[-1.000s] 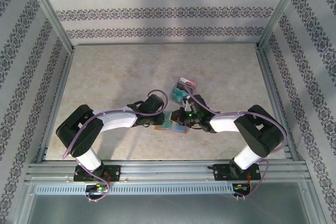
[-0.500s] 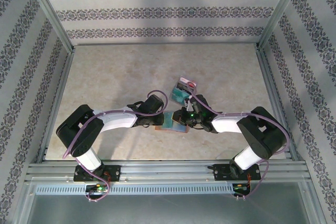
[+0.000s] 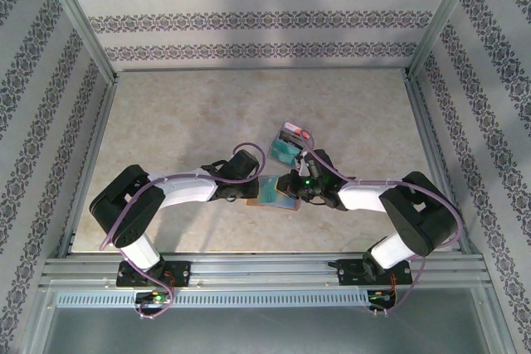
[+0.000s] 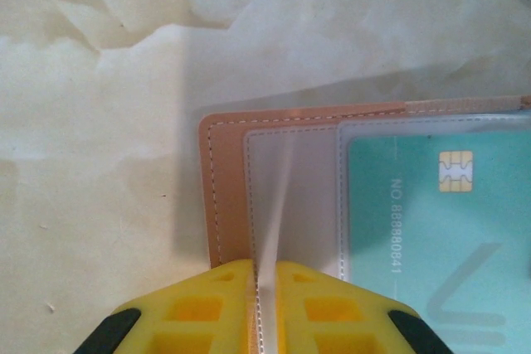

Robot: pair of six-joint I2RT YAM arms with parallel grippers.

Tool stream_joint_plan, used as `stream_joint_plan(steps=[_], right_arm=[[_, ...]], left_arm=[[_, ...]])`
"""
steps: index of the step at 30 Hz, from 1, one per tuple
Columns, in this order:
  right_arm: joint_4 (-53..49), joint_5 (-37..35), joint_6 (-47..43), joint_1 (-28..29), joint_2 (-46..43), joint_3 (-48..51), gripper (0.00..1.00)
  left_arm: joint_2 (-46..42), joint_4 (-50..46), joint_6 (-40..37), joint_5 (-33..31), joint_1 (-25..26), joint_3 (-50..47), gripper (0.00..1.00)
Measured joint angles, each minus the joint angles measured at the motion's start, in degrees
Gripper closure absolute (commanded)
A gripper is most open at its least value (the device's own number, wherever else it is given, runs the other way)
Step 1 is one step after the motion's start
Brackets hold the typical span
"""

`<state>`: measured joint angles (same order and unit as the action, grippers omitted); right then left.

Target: Take the credit cards out of the card holder

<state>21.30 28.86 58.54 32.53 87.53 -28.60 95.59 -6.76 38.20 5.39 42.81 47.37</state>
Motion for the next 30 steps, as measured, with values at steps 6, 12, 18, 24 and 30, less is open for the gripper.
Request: stream_joint_plan(steps=[6, 12, 18, 24, 30], right_arm=[[-0.9, 0.4, -0.4, -0.5, -0.4, 0.0, 0.92], [-1.6, 0.6, -0.4, -0.6, -0.4, 0.0, 0.92], [-2.6, 0.6, -0.4, -0.9, -0.4, 0.0, 0.92], [-3.1, 0.6, -0.4, -0.9, -0.5, 0.0, 0.92], [-3.4, 0.5, -0.4, -0.9, -1.0, 0.0, 0.91]], left_arm=[[0.0, 0.0, 0.0, 0.0, 0.0, 0.0, 0.86], [0.0, -0.1, -0.1, 0.2, 0.0, 0.3, 0.85], [0.0, -0.3, -0.6, 0.4, 0.0, 1.7, 0.84], [1.9, 0.1, -1.4, 2.4, 0.2, 4.3, 0.84], [4.3, 0.9, -2.0, 4.1, 1.0, 4.9, 0.84]])
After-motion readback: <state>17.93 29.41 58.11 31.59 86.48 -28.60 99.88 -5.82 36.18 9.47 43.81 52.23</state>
